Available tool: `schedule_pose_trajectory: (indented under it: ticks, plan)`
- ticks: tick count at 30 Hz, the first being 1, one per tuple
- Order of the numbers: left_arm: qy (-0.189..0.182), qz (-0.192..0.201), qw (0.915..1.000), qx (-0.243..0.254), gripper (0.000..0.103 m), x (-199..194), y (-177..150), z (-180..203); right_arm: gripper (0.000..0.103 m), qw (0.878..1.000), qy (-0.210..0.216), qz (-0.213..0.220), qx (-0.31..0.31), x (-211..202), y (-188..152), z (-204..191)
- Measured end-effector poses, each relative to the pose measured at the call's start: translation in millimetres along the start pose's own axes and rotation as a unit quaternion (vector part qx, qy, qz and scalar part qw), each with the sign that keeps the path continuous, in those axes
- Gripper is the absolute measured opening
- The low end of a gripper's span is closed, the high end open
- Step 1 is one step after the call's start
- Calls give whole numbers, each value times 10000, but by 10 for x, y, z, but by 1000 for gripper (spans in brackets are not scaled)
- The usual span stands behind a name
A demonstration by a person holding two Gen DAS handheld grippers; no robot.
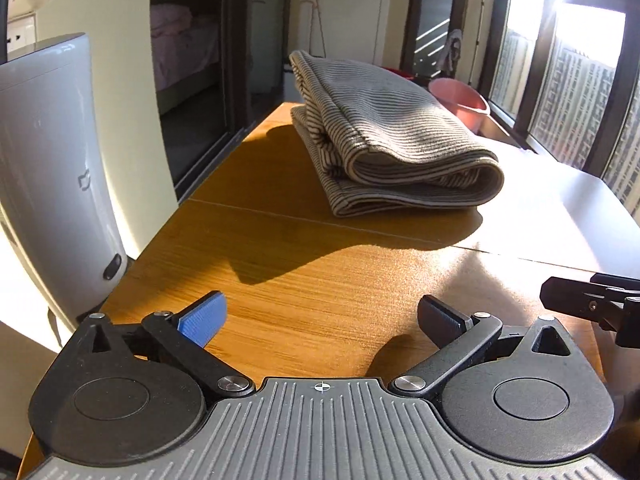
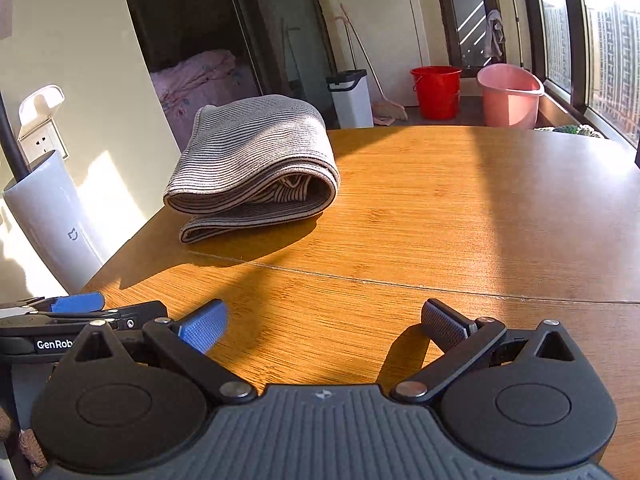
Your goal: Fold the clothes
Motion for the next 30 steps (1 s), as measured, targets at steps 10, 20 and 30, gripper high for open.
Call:
schedule_pose_trajectory:
  ticks: [10, 20, 30]
  plan:
    - [256, -50, 9996, 109, 103, 40, -3, 70, 103, 9948, -888, -185, -474, 146, 30, -41]
    - [249, -43, 9996, 112, 103, 57, 4, 72, 103, 9911, -976, -253, -873, 253, 23, -62]
    - [247, -31, 9996, 108, 103, 55, 9, 68, 103, 9915, -873, -224, -937, 249, 6, -77]
Point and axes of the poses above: each gripper's, at about its wrist camera, not at the fingertips, and x roughly the way its jaws point, z to its right, y to its top, the point moved 6 cm from there along x, roughly the way its jaws point, and after that the axes turned 4 degrees about z, right-handed, at the moved point
